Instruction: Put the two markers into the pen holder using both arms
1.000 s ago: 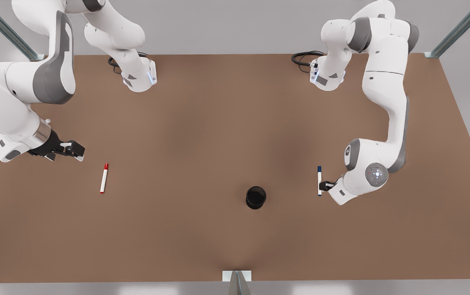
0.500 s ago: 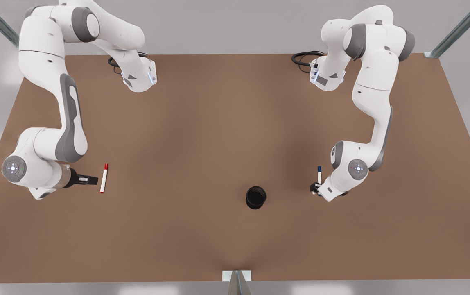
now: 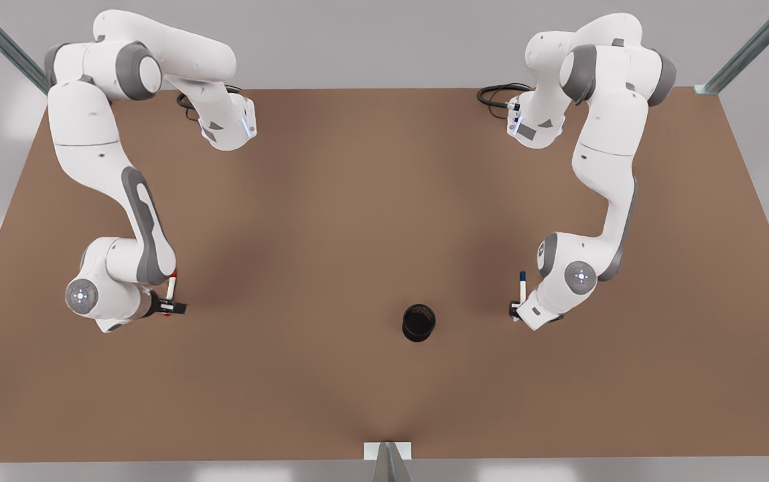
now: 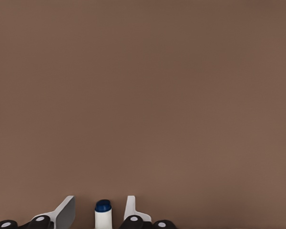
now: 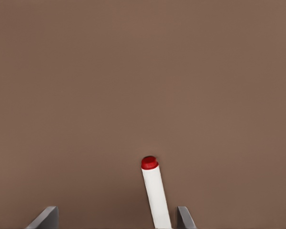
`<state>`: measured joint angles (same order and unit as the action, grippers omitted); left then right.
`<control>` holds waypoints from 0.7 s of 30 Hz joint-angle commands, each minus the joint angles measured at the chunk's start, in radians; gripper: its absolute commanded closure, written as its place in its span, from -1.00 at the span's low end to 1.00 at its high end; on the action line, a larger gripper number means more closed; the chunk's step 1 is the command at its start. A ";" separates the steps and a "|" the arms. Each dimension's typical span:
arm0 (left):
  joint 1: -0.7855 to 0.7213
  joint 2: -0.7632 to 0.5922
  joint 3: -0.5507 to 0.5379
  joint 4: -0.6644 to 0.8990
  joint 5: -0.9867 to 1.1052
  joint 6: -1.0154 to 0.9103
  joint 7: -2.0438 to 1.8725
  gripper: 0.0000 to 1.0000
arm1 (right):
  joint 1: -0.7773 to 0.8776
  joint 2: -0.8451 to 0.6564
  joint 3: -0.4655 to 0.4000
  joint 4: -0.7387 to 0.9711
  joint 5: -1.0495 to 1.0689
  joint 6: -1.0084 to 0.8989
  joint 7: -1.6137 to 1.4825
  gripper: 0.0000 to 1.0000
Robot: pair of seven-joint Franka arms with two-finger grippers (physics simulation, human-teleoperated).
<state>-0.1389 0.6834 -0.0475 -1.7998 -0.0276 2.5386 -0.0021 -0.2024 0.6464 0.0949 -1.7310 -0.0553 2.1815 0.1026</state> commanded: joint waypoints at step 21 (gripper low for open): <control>-0.001 0.002 0.000 -0.013 0.002 -0.003 -0.018 0.28 | -0.023 0.019 0.002 -0.067 -0.071 0.075 -0.093 -0.20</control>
<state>-0.1395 0.6873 -0.0475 -1.8109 -0.0267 2.5390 -0.0089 -0.2250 0.6651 0.0966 -1.7984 -0.1257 2.2450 0.0571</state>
